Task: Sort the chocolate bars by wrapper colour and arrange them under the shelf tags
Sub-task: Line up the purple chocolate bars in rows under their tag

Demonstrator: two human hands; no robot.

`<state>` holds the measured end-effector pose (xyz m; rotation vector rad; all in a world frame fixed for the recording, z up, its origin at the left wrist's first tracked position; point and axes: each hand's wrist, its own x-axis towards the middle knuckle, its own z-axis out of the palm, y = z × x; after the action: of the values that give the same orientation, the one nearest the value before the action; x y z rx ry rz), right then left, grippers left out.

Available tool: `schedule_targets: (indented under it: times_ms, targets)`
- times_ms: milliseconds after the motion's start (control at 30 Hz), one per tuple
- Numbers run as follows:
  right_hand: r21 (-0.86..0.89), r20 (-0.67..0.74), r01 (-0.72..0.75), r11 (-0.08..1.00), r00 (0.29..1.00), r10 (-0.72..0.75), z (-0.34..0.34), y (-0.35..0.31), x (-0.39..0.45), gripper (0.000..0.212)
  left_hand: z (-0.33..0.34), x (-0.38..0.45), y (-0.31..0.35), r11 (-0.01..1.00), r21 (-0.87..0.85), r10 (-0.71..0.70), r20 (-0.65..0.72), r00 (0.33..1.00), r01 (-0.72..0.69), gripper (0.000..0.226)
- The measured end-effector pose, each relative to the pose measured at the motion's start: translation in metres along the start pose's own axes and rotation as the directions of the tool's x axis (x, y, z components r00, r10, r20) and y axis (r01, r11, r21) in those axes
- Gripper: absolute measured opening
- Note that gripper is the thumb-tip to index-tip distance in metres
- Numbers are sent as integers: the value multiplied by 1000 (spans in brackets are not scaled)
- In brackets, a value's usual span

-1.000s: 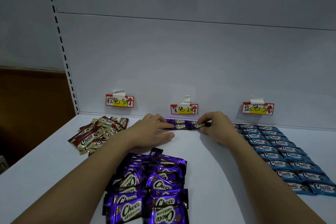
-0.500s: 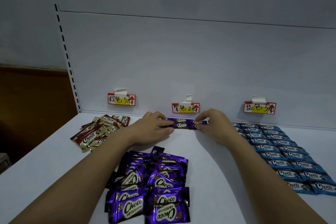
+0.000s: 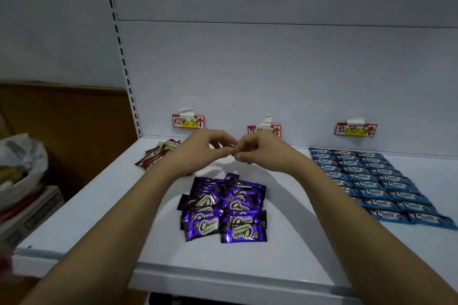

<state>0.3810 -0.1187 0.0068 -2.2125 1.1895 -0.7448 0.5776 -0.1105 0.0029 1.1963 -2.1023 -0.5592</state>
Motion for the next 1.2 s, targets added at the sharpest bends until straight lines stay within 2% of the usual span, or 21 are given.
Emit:
schedule_targets:
  times_ms: [200,367,533,700,833,933,1033,1133,1200]
  targets:
    - [-51,111,5,999,994,1,11,-23,-39,2,-12,-56,5,991,111,-84,30,996,80,6]
    - [-155,155,-38,987,986,62,19,-35,-60,14,-11,-84,12,978,149,-164,102,981,148,10]
    - [-229,88,-84,970,990,107,32,-40,-69,22,-5,-91,17,961,179,-229,83,970,212,20]
    - [-297,31,-109,949,992,123,39,-50,-72,22,-1,-87,19,940,181,-308,76,948,290,10]
    - [-362,42,-137,922,986,163,46,-56,-69,24,0,-79,23,933,189,-327,91,941,306,10]
    - [-261,58,-171,950,979,193,43,-54,-62,17,-6,-69,21,950,109,-295,22,955,291,11]
    - [-51,-27,-202,978,979,201,31,-47,-52,4,-17,-53,16,964,-21,-264,-80,961,263,11]
    - [219,-97,-239,946,960,264,16,-34,-39,8,-24,-32,10,947,-156,-300,-125,946,280,10]
    - [297,-87,-265,917,949,303,6,-23,-29,10,-26,-18,5,918,-240,-346,-99,933,315,10]
